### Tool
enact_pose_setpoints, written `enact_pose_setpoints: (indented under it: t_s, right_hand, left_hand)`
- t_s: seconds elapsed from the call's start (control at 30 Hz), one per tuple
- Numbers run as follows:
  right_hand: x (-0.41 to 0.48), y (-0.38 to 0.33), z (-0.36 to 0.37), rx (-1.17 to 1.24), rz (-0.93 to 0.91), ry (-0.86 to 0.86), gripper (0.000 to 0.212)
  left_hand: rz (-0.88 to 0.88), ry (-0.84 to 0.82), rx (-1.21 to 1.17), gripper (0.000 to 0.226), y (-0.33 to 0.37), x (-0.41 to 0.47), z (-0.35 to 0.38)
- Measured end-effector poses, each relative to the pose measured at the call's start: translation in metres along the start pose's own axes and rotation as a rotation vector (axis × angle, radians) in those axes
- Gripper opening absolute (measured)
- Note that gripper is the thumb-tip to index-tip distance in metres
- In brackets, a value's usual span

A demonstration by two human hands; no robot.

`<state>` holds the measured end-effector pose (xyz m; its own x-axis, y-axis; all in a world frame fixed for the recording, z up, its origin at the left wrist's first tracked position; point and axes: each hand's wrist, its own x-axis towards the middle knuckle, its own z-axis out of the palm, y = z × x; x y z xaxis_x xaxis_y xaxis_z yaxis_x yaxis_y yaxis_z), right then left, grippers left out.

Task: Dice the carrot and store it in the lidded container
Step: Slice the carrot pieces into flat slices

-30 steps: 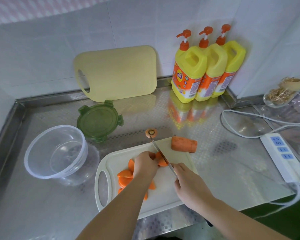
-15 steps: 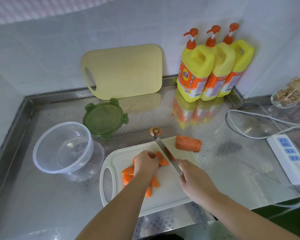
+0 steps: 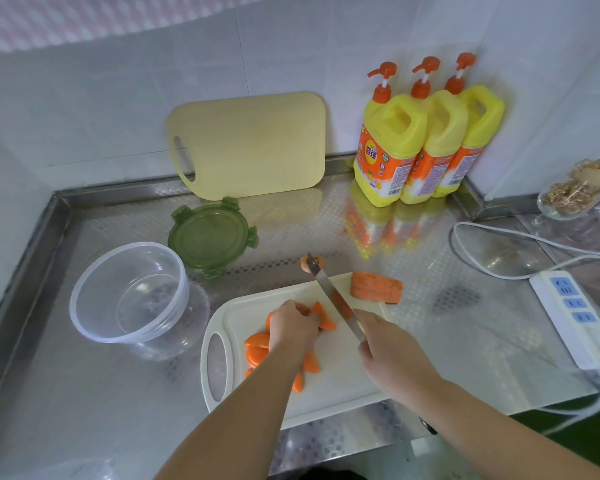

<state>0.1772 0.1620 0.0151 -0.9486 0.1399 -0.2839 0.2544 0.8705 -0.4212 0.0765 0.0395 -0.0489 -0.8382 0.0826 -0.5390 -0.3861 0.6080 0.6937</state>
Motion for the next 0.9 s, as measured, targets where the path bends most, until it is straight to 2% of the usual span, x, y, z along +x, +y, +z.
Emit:
enact_pose_setpoints:
  t_s: [0.23,0.4,0.83,0.9]
  right_hand:
    - [-0.005,-0.016,0.008,-0.071,-0.012,-0.028,0.049]
    - [-0.006,-0.019,0.014,-0.088,0.018,-0.055,0.050]
    - [-0.007,-0.021,0.015,-0.166,0.033,-0.064,0.054]
    - [-0.007,-0.021,0.016,-0.171,0.046,-0.079,0.054]
  left_hand:
    - [0.012,0.027,0.065,0.017,-0.001,0.002,0.004]
    - [0.019,0.033,0.055,0.024,-0.002,0.003,0.007]
    - [-0.007,0.018,-0.019,0.014,0.000,0.001,0.006]
    - [-0.003,0.020,-0.009,0.019,0.000,0.002,0.005]
